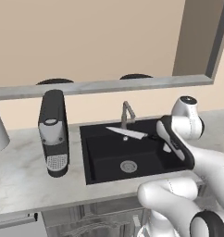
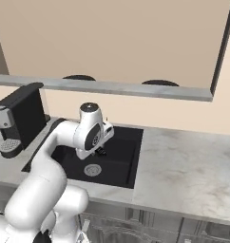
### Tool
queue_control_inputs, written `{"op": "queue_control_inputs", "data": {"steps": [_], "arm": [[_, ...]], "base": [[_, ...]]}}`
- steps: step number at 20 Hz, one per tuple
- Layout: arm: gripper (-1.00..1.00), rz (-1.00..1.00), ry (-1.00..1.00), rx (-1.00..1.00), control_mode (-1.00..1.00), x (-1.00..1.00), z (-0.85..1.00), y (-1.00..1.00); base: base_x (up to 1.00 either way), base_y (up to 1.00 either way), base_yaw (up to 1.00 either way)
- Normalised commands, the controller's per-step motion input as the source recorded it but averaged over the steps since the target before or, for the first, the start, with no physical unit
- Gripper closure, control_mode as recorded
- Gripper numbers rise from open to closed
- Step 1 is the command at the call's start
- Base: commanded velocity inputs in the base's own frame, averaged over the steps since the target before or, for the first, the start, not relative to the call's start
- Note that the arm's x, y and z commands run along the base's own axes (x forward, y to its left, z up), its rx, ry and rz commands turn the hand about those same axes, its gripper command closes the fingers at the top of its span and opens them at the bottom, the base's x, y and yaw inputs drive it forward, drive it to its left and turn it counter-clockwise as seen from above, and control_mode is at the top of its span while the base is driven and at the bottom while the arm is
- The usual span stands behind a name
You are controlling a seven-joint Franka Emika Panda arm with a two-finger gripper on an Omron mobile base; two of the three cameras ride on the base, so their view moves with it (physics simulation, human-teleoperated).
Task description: Move the cutting board and knife to the sink. Then move spray from the cabinet to the counter.
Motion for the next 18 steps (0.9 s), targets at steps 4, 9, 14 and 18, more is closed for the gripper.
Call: {"op": "queue_control_inputs", "data": {"steps": [4, 9, 14, 18], "arm": [[1.00, 0.08, 0.06, 0.00, -1.00, 0.46, -0.29, -0.09], [1.00, 0.08, 0.11, 0.00, -1.00, 0.47, -0.35, -0.02], [1.00, 0.06, 0.09, 0.00, -1.00, 0.50, -0.29, -0.03], [1.00, 0.04, 0.02, 0.00, -1.00, 0.54, -0.21, -0.08]], "base": [[0.00, 0.00, 0.00], [0.00, 0.00, 0.00], [0.00, 0.00, 0.00], [0.00, 0.00, 0.00]]}}
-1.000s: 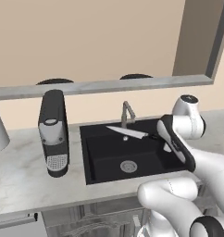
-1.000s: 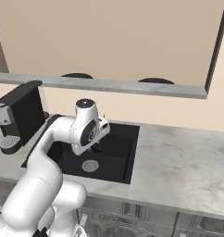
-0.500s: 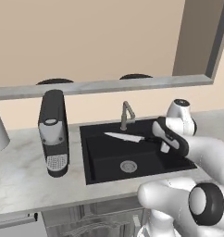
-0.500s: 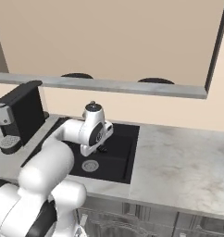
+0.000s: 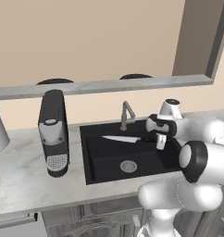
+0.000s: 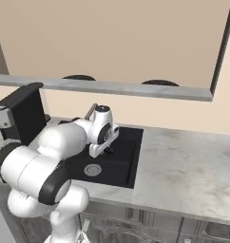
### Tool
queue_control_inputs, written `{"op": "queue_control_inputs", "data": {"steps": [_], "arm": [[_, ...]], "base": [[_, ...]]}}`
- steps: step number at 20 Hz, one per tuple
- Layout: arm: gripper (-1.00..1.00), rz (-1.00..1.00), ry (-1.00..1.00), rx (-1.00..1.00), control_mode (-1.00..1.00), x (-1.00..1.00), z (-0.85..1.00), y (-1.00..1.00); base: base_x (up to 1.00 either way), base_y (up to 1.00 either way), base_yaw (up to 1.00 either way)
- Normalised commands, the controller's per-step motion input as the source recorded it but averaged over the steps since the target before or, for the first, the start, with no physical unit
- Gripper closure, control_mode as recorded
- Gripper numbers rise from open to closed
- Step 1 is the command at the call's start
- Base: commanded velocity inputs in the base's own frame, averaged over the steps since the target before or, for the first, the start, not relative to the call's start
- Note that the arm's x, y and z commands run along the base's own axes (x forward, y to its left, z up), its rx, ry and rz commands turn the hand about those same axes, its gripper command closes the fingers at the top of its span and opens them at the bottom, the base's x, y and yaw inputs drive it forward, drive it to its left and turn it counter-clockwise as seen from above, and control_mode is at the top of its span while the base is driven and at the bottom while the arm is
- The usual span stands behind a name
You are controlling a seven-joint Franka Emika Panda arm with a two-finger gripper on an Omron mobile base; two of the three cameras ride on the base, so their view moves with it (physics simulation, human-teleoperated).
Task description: Move the cutting board and knife to the sink. Then move spray from the cabinet to the counter.
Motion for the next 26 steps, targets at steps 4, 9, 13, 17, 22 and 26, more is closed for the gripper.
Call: {"op": "queue_control_inputs", "data": {"steps": [4, 9, 13, 17, 22, 26], "arm": [[1.00, 0.01, 0.02, 0.00, -1.00, 0.60, -0.29, -0.09], [1.00, 0.03, 0.00, 0.00, -1.00, 0.50, -0.41, -0.05], [1.00, 0.03, 0.00, 0.00, -1.00, 0.47, -0.40, -0.03], [1.00, 0.03, 0.00, -0.01, -1.00, 0.39, -0.43, 0.00], [1.00, 0.01, 0.00, -0.03, -1.00, 0.23, -0.43, -0.01], [1.00, 0.00, 0.00, -0.03, -1.00, 0.00, -0.33, -0.01]], "base": [[0.00, 0.00, 0.00], [0.00, 0.00, 0.00], [0.00, 0.00, 0.00], [0.00, 0.00, 0.00], [0.00, 0.00, 0.00], [0.00, 0.00, 0.00]]}}
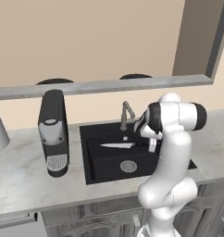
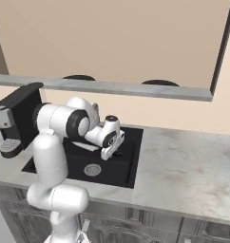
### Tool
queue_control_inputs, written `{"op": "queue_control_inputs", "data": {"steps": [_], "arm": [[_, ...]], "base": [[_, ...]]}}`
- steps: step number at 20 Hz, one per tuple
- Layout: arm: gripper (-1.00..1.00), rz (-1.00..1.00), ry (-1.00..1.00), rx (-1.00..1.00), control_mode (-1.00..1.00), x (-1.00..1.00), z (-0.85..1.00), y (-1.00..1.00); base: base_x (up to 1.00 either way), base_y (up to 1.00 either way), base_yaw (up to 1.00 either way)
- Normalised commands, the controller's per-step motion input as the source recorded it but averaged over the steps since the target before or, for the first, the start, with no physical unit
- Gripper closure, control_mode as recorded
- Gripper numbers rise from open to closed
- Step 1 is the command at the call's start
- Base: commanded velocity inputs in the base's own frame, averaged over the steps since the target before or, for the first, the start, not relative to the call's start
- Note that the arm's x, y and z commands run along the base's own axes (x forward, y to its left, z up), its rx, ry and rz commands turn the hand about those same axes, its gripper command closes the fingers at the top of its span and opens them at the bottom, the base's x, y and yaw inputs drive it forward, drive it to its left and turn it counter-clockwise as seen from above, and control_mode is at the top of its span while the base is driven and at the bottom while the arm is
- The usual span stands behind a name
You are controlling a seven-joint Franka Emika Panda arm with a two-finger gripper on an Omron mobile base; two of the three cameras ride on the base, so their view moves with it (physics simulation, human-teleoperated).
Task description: Move the cutting board and knife to the sink. Then move spray from the cabinet to the counter.
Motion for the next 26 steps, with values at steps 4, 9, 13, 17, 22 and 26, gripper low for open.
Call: {"op": "queue_control_inputs", "data": {"steps": [4, 9, 13, 17, 22, 26], "arm": [[1.00, 0.00, -0.04, -0.03, -1.00, 0.00, -0.37, -0.03], [1.00, 0.00, -0.05, -0.04, -1.00, 0.00, -0.29, 0.00], [1.00, 0.00, -0.05, 0.00, -1.00, 0.00, -0.22, 0.00], [1.00, 0.00, -0.05, 0.00, -1.00, -0.02, -0.25, 0.00], [1.00, 0.00, -0.02, 0.00, -1.00, -0.02, -0.28, 0.00], [1.00, 0.00, 0.00, 0.00, -1.00, 0.00, -0.18, 0.00]], "base": [[0.00, 0.00, 0.00], [0.00, 0.00, 0.00], [0.00, 0.00, 0.00], [0.00, 0.00, 0.00], [0.00, 0.00, 0.00], [0.00, 0.00, 0.00]]}}
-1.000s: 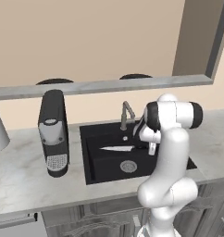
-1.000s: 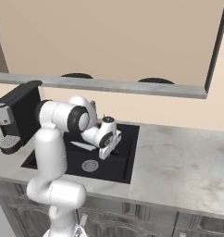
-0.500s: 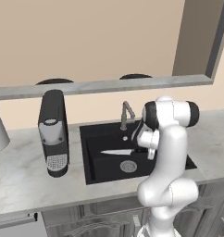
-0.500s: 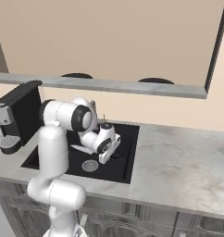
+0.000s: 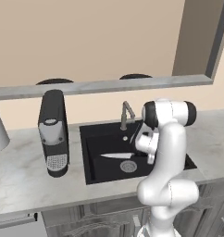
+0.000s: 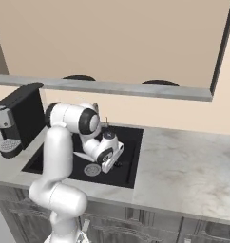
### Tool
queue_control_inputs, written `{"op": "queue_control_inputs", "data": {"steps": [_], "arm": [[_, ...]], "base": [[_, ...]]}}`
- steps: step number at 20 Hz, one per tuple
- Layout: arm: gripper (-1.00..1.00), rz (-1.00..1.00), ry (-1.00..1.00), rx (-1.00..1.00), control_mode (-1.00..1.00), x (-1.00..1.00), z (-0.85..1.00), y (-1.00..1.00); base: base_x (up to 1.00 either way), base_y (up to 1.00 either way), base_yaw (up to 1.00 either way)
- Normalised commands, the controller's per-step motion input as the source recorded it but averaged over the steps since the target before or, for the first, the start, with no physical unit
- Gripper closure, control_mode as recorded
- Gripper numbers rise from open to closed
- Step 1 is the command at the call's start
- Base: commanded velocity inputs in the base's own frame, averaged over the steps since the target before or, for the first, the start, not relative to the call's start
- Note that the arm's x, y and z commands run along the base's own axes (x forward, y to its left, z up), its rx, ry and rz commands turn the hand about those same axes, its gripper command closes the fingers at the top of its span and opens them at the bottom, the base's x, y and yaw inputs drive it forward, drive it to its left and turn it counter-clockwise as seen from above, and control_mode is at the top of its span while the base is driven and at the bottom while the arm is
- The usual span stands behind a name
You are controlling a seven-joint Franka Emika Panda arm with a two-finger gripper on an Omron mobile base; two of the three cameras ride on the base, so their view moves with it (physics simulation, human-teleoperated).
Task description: Move the cutting board and knife to the sink. Then move spray from the cabinet to the counter.
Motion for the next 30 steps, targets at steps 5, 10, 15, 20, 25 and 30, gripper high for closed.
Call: {"op": "queue_control_inputs", "data": {"steps": [5, 10, 15, 20, 25, 30], "arm": [[1.00, 0.00, -0.02, 0.00, -1.00, 0.00, -0.25, 0.00], [1.00, 0.00, -0.07, 0.00, -1.00, 0.03, -0.27, 0.00], [1.00, 0.00, -0.01, 0.00, -1.00, 0.22, -0.12, 0.00], [1.00, 0.00, 0.00, 0.00, -1.00, 0.30, -0.32, 0.00], [1.00, 0.00, 0.00, 0.00, -1.00, 0.49, -0.31, 0.00], [1.00, 0.00, 0.00, -0.02, -1.00, 0.59, -0.29, 0.00]], "base": [[0.00, 0.00, 0.00], [0.00, 0.00, 0.00], [0.00, 0.00, 0.00], [0.00, 0.00, 0.00], [0.00, 0.00, 0.00], [0.00, 0.00, 0.00]]}}
